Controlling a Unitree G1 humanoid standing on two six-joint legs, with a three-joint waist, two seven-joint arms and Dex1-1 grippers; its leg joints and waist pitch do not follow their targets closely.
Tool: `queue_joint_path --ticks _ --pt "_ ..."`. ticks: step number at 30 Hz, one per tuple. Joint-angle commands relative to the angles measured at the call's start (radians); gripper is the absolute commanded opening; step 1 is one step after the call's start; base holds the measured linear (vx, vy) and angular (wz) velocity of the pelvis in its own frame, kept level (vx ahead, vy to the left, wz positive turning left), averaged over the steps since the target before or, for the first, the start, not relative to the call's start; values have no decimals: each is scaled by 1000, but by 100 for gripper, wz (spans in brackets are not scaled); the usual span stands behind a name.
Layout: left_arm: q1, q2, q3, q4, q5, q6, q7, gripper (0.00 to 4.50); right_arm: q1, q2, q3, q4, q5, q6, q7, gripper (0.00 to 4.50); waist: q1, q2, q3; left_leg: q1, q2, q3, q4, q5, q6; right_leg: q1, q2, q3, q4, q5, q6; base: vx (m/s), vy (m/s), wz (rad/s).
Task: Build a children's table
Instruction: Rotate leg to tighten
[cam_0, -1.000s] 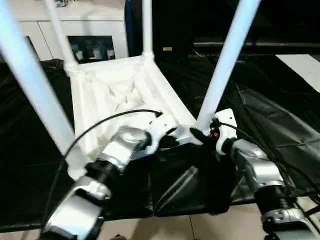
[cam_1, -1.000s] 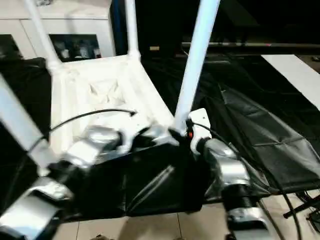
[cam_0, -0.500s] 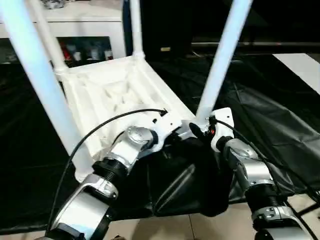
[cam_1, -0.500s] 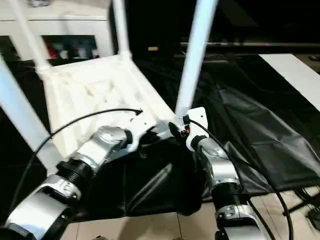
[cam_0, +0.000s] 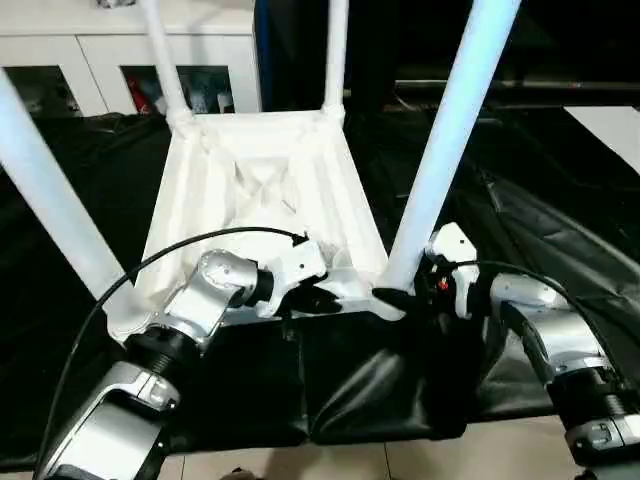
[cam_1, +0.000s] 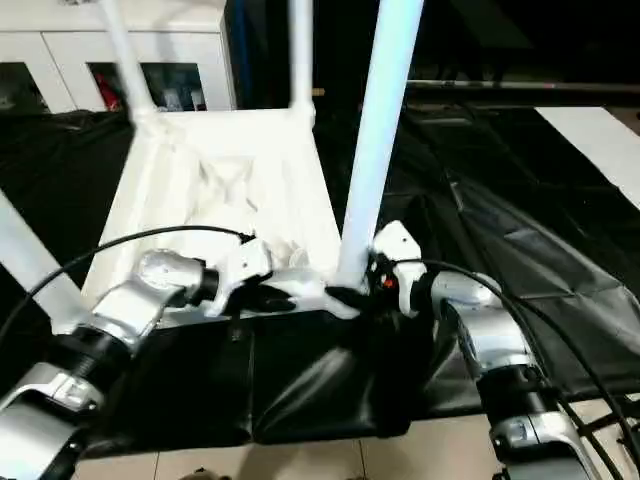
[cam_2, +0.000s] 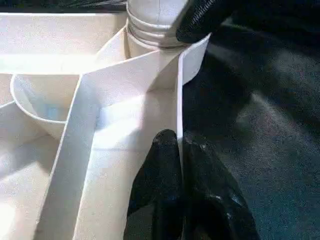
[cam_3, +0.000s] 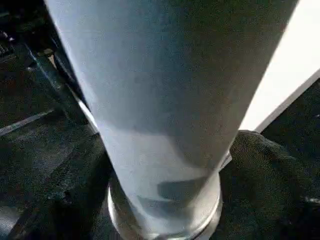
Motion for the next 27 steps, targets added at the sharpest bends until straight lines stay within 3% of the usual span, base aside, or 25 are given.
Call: queue_joint_path --ticks 1,4,6,8,17,24,27 --pt "8 -25 -27 -24 -34 -2 -29 0 0 -7 5 -17 1 7 5 385 0 -13 -66 13 35 -2 -60 -162 85 51 -48 36 -51 -155 -261 0 0 0" --pt "11 -19 -28 -31 -35 -1 -45 0 3 -13 12 -25 4 12 22 371 -1 -15 -65 13 34 -2 -61 -182 69 51 -48 37 -55 -203 -244 0 0 0" --pt "10 -3 -15 -23 -35 -8 -69 0 13 -38 57 -34 -15 3 86 371 1 -18 -65 12 35 -3 -61 -176 71 53 -48 36 -54 -201 -239 0 0 0" --pt "10 -1 -13 -22 -35 -9 -70 0 14 -40 60 -34 -20 1 95 336 2 -17 -65 11 35 -2 -61 -171 74 52 -48 37 -53 -195 -239 0 0 0" --pt "17 5 -6 -39 -34 5 -76 0 17 -48 65 -30 -12 2 104 279 2 -17 -66 11 34 -3 -59 -165 73 52 -48 36 -51 -188 -243 0 0 0" --pt "17 -8 4 -26 -35 5 -57 0 30 -22 45 -19 -6 -10 78 273 3 -16 -67 12 34 -2 -58 -158 77 52 -47 37 -49 -172 -249 0 0 0" --pt "-6 -54 23 33 1 15 81 0 12 33 9 71 -57 -21 -111 272 -5 -15 -62 12 31 -3 -61 -193 53 48 -47 36 -58 -237 -237 0 0 0"
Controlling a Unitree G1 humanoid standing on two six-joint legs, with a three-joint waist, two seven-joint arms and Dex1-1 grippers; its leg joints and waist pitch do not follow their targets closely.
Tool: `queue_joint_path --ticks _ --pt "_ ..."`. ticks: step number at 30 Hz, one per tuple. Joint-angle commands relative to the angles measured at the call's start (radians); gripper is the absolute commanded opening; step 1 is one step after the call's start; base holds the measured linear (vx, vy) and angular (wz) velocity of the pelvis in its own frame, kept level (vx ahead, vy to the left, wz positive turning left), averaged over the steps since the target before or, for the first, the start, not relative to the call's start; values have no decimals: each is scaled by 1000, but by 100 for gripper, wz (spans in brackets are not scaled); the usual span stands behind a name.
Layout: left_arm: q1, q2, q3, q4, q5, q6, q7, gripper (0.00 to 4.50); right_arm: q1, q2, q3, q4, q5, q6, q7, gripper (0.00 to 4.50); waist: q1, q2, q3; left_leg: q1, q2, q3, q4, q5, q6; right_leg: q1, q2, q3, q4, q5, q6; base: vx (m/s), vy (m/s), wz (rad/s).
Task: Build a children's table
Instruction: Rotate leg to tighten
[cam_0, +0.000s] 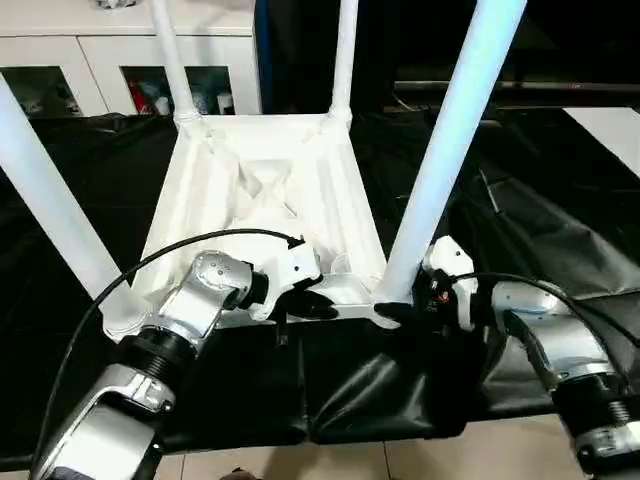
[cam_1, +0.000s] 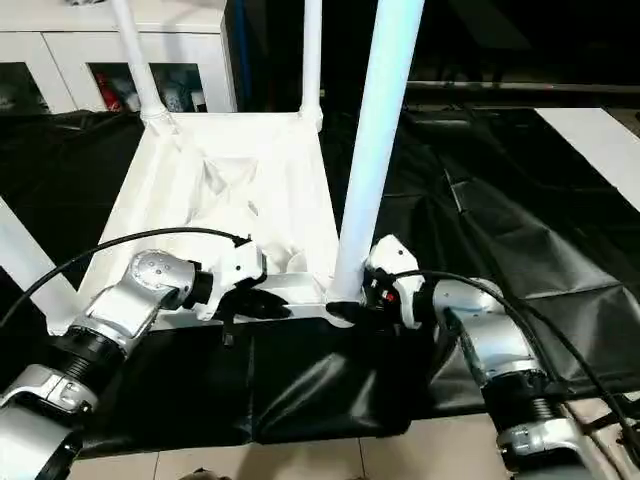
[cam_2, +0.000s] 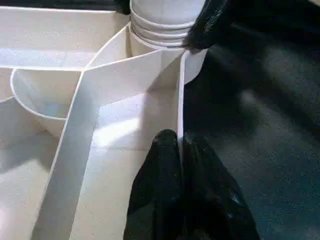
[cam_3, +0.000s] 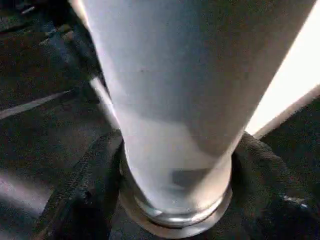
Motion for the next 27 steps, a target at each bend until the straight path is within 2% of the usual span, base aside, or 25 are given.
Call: queue_joint_path --ticks 1,3,4,5,6,7,9,10,12,15,17,18,20,21,25,26,27 --pt "-8 -45 7 18 -6 3 56 0 -2 18 1 43 -31 3 -83 272 -3 -16 -61 9 29 -4 -65 -211 45 46 -47 35 -67 -269 -228 0 0 0" --pt "-56 -123 42 107 28 57 272 0 -17 111 -71 113 -39 44 -338 272 -8 -17 -55 13 26 -6 -67 -277 20 40 -48 34 -80 -415 -180 0 0 0" --pt "-60 -132 47 114 29 67 293 0 -18 122 -80 116 -38 49 -364 272 -9 -17 -55 21 25 -8 -66 -307 4 32 -48 33 -88 -472 -163 0 0 0" --pt "-69 -150 55 126 29 84 331 0 -19 142 -97 121 -35 58 -414 272 -9 -17 -55 21 25 -8 -66 -307 4 32 -48 33 -88 -472 -163 0 0 0" --pt "-69 -150 55 126 29 84 331 0 -19 142 -97 121 -35 58 -414 272 -11 -20 -56 17 23 -11 -68 -303 -1 37 -49 30 -89 -499 -144 0 0 0" --pt "-80 -179 69 141 28 101 387 0 -22 174 -120 126 -32 69 -488 272 -12 -19 -54 16 24 -9 -69 -303 10 32 -47 32 -96 -503 -128 0 0 0" --pt "-91 -228 75 151 31 124 455 0 -29 223 -136 130 -38 75 -581 272 -12 -19 -57 16 20 -11 -67 -306 13 32 -48 30 -98 -517 -121 0 0 0" --pt "-92 -233 75 152 31 125 462 0 -30 228 -137 131 -40 74 -590 272 -12 -20 -58 11 21 -12 -70 -290 14 36 -47 30 -97 -505 -118 0 0 0" --pt "-96 -269 67 163 45 129 494 0 -39 260 -128 143 -58 57 -637 272 -12 -15 -58 12 22 -12 -70 -293 18 32 -45 30 -97 -474 -121 0 0 0" --pt "-91 -284 37 169 71 96 488 0 -46 284 -124 145 -57 34 -640 272 -12 -14 -60 9 22 -11 -71 -287 25 35 -46 31 -93 -435 -130 0 0 0" --pt "-86 -281 21 169 82 68 477 0 -47 293 -132 138 -43 23 -627 342 -11 -15 -60 7 22 -10 -71 -283 32 36 -45 32 -92 -415 -137 0 0 0" --pt "-82 -276 19 164 82 62 471 0 -46 294 -142 131 -25 19 -617 344 -11 -19 -61 7 22 -11 -71 -280 34 37 -45 32 -91 -409 -137 0 0 0" --pt "-76 -259 14 150 80 47 448 0 -45 284 -148 119 -4 20 -588 354 -9 -18 -60 5 23 -11 -72 -280 40 39 -48 32 -89 -409 -139 0 0 0" --pt "-72 -250 12 143 79 40 432 0 -45 277 -147 116 -4 16 -581 384 -9 -20 -59 5 23 -10 -72 -278 41 38 -47 33 -90 -412 -138 0 0 0" --pt "-66 -234 11 132 74 31 405 0 -47 257 -139 109 -15 12 -556 384 -8 -19 -59 3 23 -10 -72 -270 42 39 -48 33 -89 -416 -139 0 0 0" --pt "-57 -211 12 118 65 22 361 0 -48 216 -121 93 -11 23 -475 384 -8 -19 -58 5 23 -10 -73 -272 41 38 -48 33 -91 -424 -137 0 0 0" --pt "-55 -205 12 115 63 18 348 0 -48 204 -116 89 -9 25 -450 384 -6 -21 -59 4 22 -10 -72 -267 45 42 -48 32 -90 -427 -133 0 0 0"
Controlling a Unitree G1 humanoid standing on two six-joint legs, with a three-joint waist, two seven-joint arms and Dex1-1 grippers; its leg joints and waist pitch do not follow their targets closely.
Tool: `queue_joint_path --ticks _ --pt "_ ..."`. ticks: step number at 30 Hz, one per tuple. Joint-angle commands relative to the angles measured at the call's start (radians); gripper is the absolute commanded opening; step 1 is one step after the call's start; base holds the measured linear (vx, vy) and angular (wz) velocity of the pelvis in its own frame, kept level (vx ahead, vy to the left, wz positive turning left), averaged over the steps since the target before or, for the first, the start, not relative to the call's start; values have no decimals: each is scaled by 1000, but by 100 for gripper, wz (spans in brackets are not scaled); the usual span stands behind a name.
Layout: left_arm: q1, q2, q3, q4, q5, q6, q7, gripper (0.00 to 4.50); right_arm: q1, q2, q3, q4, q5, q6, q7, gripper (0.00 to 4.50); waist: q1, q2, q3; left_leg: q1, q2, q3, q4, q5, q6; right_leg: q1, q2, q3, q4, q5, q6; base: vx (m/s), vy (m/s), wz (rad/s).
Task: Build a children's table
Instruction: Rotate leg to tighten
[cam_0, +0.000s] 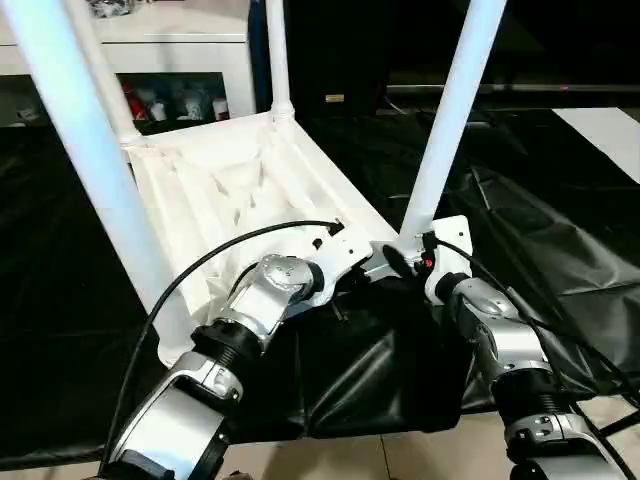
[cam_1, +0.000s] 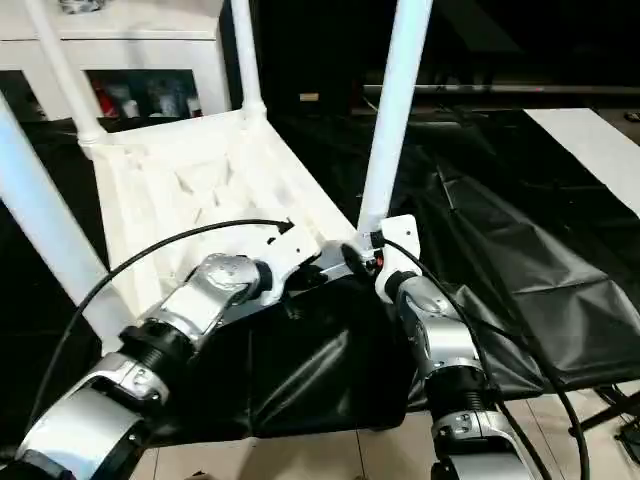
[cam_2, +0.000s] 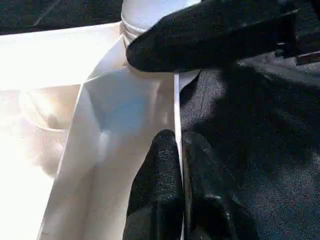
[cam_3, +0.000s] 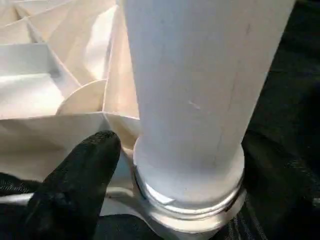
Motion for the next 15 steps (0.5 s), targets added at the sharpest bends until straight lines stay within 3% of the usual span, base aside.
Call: queue_joint_path --ticks 1,7,11,15 --pt "29 24 -7 -21 -37 -55 -79 0 8 -42 52 -47 25 22 152 384 3 -24 -57 3 26 -7 -68 -265 50 43 -49 32 -94 -423 -141 0 0 0" --pt "76 126 -16 -119 -114 -99 -350 0 63 -209 123 -166 54 26 467 384 9 -21 -57 1 31 -6 -67 -239 74 43 -47 34 -86 -359 -170 0 0 0" --pt "83 153 -20 -145 -130 -80 -406 0 70 -236 131 -181 55 25 506 384 12 -18 -58 7 37 -4 -68 -230 64 40 -47 36 -77 -308 -208 0 0 0" --pt "97 189 -26 -173 -143 -67 -469 0 74 -265 144 -192 60 26 557 384 11 -17 -59 5 36 -4 -68 -229 61 44 -47 36 -72 -282 -216 0 0 0"
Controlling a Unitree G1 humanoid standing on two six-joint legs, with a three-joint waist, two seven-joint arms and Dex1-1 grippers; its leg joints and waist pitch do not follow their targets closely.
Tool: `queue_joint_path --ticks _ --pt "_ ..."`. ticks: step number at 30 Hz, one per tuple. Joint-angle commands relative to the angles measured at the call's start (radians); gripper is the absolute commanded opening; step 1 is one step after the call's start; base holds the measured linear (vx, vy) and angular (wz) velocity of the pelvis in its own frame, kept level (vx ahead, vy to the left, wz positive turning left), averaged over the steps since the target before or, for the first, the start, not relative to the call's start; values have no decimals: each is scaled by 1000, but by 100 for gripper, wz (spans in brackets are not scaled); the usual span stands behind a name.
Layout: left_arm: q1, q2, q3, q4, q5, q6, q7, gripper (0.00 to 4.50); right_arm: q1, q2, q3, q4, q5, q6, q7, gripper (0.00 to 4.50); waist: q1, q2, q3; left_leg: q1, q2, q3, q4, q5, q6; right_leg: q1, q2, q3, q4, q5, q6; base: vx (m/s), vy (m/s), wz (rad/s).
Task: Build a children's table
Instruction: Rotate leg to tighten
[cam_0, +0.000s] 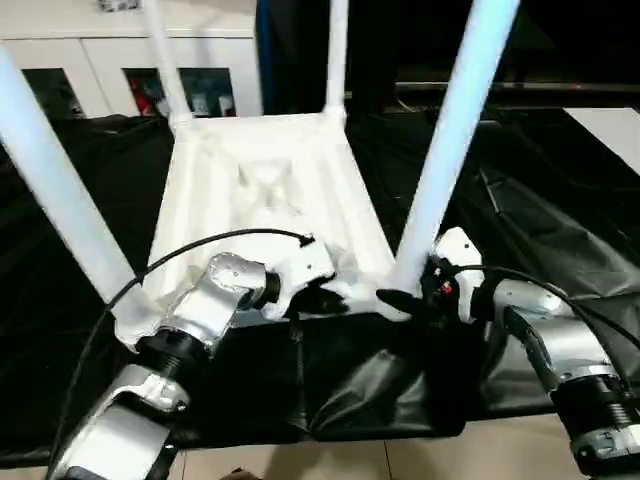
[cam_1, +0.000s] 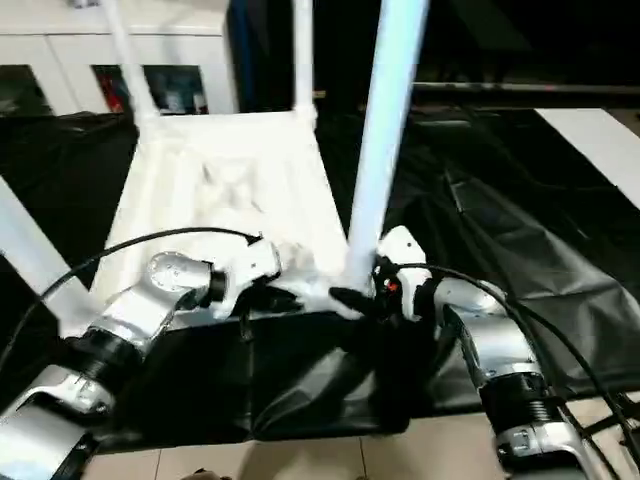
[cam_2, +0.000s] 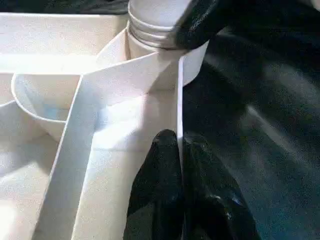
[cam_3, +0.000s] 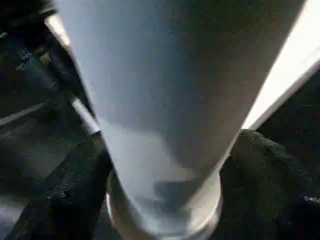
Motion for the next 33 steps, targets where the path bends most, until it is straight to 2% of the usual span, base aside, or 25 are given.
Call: queue_joint_path --ticks 1,3,4,6,14,22,23,24,26,27,28,29,30,31,33 --pt "13 -6 -10 -31 -49 -6 -46 0 7 -19 1 -15 0 7 16 384 -1 -16 -61 9 35 -6 -67 -233 61 45 -47 37 -71 -279 -217 0 0 0" --pt "14 -3 -9 -32 -48 -7 -48 0 10 -25 11 -18 0 11 35 384 0 -17 -61 8 34 -5 -65 -224 61 46 -48 37 -71 -274 -219 0 0 0" --pt "13 -2 -7 -30 -46 -9 -48 0 11 -27 18 -17 -2 9 42 357 0 -17 -61 8 34 -5 -65 -220 61 47 -47 37 -70 -271 -219 0 0 0" --pt "11 -2 -2 -26 -43 -12 -52 0 12 -25 27 -12 -10 5 54 357 0 -19 -60 8 34 -5 -65 -220 61 47 -48 37 -71 -280 -216 0 0 0" --pt "12 2 2 -34 -45 -3 -56 0 10 -30 36 -5 -10 7 66 282 2 -19 -61 8 34 -5 -64 -212 61 47 -48 37 -70 -275 -216 0 0 0" --pt "5 -17 7 -18 -32 -8 -11 0 28 7 11 11 0 8 7 273 0 -19 -61 7 33 -6 -64 -214 58 48 -47 36 -70 -277 -216 0 0 0" --pt "-14 -47 20 22 -7 -4 83 0 29 51 -16 30 -3 38 -92 273 0 -18 -61 8 34 -6 -64 -217 56 46 -47 37 -70 -282 -216 0 0 0" --pt "-15 -49 20 25 -5 -3 89 0 29 54 -18 31 -3 40 -99 273 -5 -20 -57 8 31 -4 -66 -231 49 44 -44 36 -76 -310 -207 0 0 0" --pt "-49 -110 43 92 29 29 261 0 23 137 -72 69 -9 86 -295 272 -7 -20 -57 13 29 -6 -67 -253 28 41 -46 35 -82 -377 -186 0 0 0" --pt "-57 -126 50 107 33 40 301 0 21 155 -83 79 -13 90 -341 272 -6 -15 -57 15 30 -8 -67 -263 20 39 -48 35 -83 -393 -183 0 0 0" --pt "-69 -161 64 129 36 64 374 0 14 192 -108 100 -17 99 -431 272 -10 -21 -55 12 27 -9 -68 -275 10 40 -46 34 -87 -429 -164 0 0 0" --pt "-77 -188 73 142 36 77 421 0 8 217 -125 115 -17 106 -490 272 -12 -20 -55 15 26 -8 -68 -283 7 37 -48 34 -93 -462 -150 0 0 0" --pt "-79 -198 76 145 35 81 435 0 6 226 -130 120 -17 107 -510 272 -13 -19 -56 15 24 -10 -67 -293 7 36 -48 32 -97 -485 -139 0 0 0" --pt "-80 -215 72 146 37 85 450 0 3 240 -130 126 -29 105 -545 272 -12 -19 -56 11 24 -11 -68 -285 13 37 -49 33 -98 -482 -133 0 0 0" --pt "-80 -233 63 147 44 82 467 0 -2 254 -124 133 -46 97 -580 272 -12 -18 -57 11 24 -10 -68 -282 20 36 -46 33 -99 -468 -126 0 0 0"
